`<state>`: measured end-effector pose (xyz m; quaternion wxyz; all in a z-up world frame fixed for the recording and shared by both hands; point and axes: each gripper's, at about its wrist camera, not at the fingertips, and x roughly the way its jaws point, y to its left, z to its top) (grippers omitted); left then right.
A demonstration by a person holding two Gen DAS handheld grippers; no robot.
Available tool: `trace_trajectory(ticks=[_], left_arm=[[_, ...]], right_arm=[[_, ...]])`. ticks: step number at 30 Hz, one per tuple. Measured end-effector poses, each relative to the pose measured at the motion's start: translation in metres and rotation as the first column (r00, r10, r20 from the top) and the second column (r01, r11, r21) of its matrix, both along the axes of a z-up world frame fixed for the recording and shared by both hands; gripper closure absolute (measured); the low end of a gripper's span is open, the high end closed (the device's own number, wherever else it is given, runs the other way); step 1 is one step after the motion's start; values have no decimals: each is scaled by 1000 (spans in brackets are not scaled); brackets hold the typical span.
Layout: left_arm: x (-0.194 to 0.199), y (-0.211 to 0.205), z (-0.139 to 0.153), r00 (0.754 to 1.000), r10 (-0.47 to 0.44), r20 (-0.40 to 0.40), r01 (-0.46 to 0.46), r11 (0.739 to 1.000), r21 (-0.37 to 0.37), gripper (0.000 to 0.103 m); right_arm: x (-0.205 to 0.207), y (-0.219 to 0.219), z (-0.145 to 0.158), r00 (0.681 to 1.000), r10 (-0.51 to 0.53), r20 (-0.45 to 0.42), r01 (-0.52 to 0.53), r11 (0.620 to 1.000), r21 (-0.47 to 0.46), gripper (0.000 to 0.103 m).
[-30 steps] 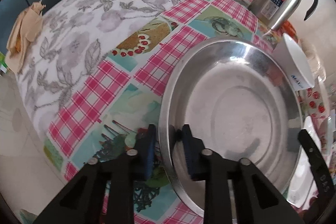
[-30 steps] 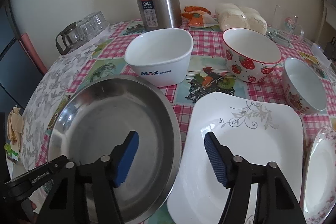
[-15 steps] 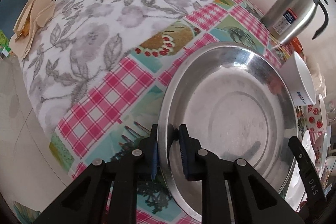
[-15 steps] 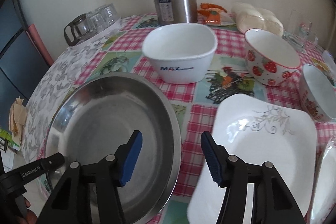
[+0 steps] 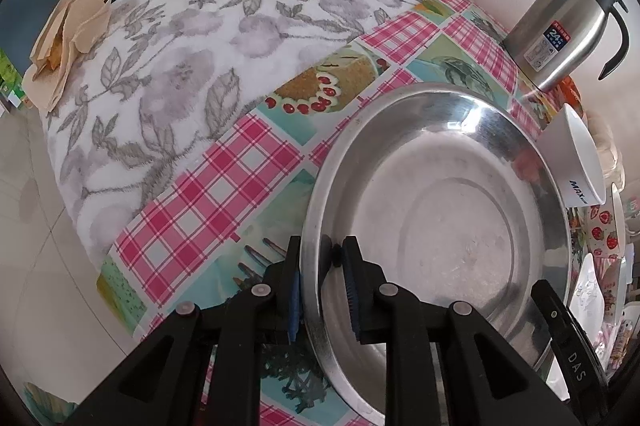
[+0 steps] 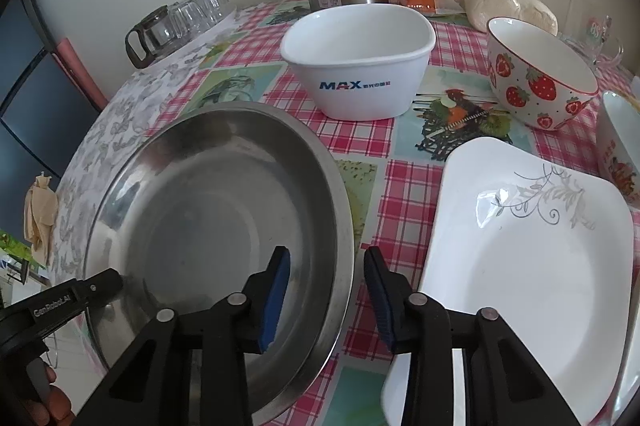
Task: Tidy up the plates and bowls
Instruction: 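Close the right gripper on the steel basin rim beside the left gripper, then lift and carry the steel basin with both grippers toward the white bowls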
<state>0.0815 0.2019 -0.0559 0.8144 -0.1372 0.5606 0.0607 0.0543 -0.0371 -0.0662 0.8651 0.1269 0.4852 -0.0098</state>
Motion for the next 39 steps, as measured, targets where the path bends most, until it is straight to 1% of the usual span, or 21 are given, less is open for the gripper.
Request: trace_trajectory(ticks=[2,6,8,10,15,19,29,35,39], left_arm=[[-1,-1,0,1000,-3,4,3,1000,9,81],[0,-2,-1,1000,-3,14,3,1000,17,81],[0,-2,-1,1000,-2,21,2,1000,14,82],[-2,-1,-1,1000,-2,29,2,1000,9,82],[-6,1,3,999,1,48,-1,1000,10,83],[-11,2,8,998,1,63,-3,1000,22,83],[-24,0,20,996,7,90,-9,1000,23,84],[-30,-4,31,993,10,121,-13,1000,26,84],[-32,-7,39,989,11,145,-16,999,36,84]], right_arm=[[-1,1,-1,1000,4,-8,-4,1000,6,77],[-2,2,-1,1000,-4,-21,4,1000,-7,85],[-3,-1,1,1000,-9,-18,9,1000,16,88],[-5,-4,5,1000,-9,-8,10,999,33,89],[-10,-5,16,1000,-3,19,2,999,50,89],[-13,-5,21,1000,7,28,-9,999,53,89],[-21,-8,35,998,22,65,-26,998,59,88],[-28,-9,47,995,33,99,-38,998,42,88],[-32,-12,55,992,38,122,-44,998,48,87]])
